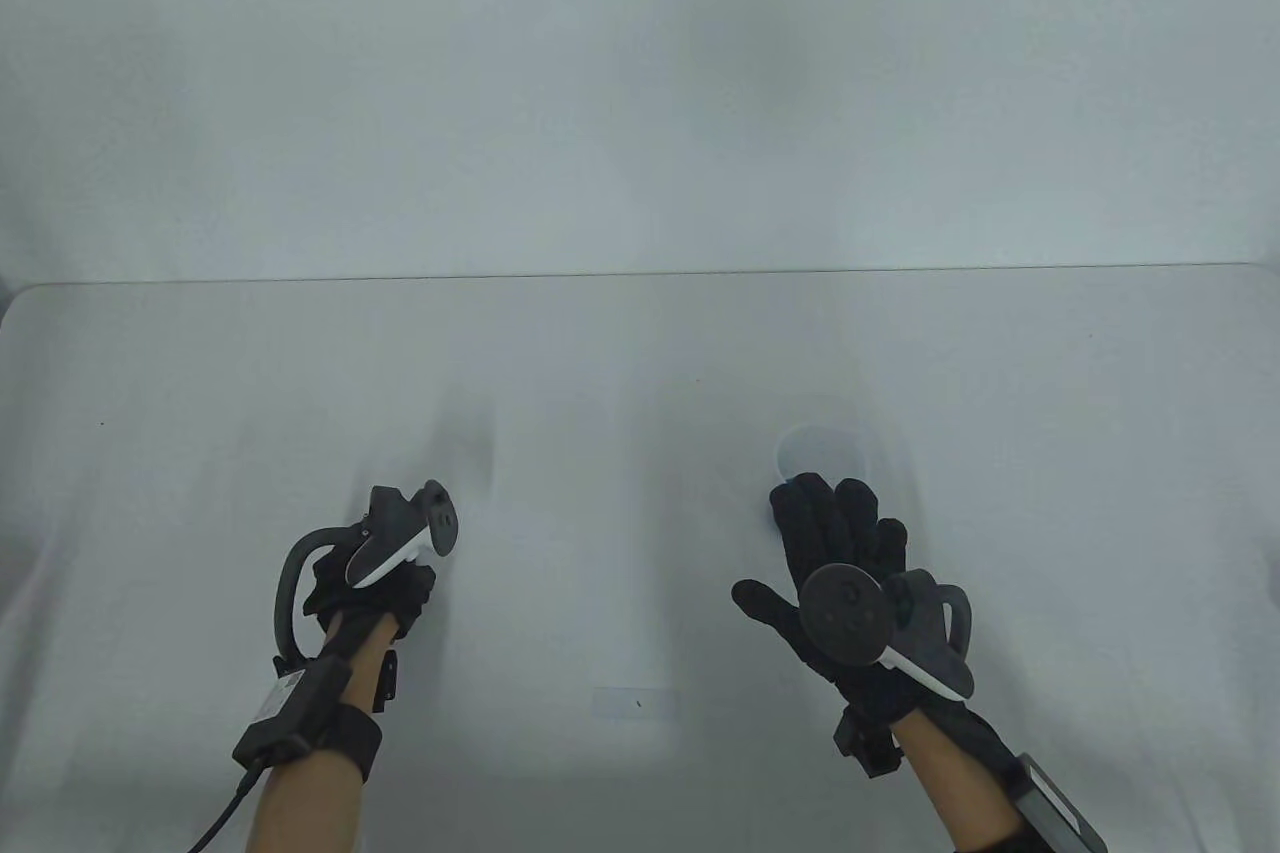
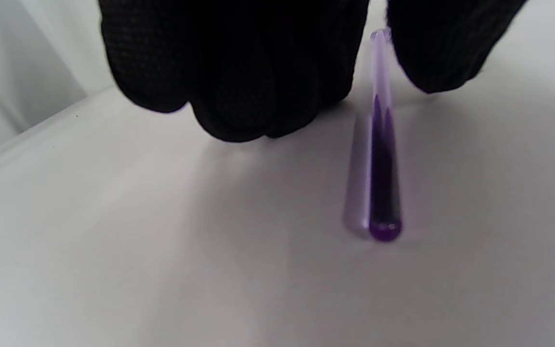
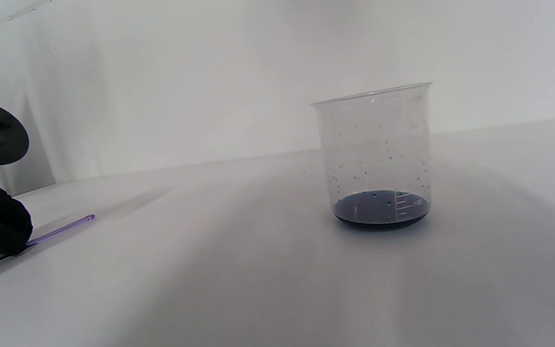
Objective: Dip glass rod into dye solution and streak across glass slide
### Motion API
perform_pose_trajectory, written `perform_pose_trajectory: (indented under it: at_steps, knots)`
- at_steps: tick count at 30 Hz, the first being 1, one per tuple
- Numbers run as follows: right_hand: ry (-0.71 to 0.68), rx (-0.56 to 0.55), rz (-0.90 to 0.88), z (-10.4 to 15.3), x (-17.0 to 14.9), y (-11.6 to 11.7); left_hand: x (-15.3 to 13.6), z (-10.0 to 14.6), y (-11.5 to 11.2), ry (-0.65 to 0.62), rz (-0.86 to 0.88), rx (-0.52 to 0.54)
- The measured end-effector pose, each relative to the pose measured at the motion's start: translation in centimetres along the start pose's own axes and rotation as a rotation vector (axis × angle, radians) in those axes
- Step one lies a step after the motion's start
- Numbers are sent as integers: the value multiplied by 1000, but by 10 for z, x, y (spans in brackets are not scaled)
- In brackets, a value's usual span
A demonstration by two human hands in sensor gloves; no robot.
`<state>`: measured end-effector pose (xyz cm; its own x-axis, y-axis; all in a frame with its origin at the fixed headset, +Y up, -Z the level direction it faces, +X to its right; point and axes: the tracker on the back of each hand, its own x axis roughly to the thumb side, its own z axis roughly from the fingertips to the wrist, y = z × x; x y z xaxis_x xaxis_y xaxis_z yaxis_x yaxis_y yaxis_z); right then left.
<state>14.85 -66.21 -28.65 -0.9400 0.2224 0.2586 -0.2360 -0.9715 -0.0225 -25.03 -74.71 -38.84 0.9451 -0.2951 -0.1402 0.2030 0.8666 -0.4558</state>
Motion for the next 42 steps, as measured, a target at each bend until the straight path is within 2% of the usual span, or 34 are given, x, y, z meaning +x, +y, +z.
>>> perform_pose_trajectory:
  at_steps: [16, 25, 30, 35, 38, 42]
  knots:
    - [3, 24, 8, -2, 0, 3, 15, -14, 7, 87, 18, -113]
    - [9, 25, 12, -1, 0, 3, 21, -18, 4, 87, -44, -102]
    - [7, 29, 8, -2, 0, 3, 4, -13, 6, 91, 100, -108]
    - [9, 2, -2, -1, 1, -4, -14, 3, 29, 23, 227, -36]
    - [5, -1, -41, -3, 3, -9, -20, 19, 54, -94, 397, 33]
    - [-16, 75, -147, -11, 13, -6, -12, 45, 82, -311, 675, 120]
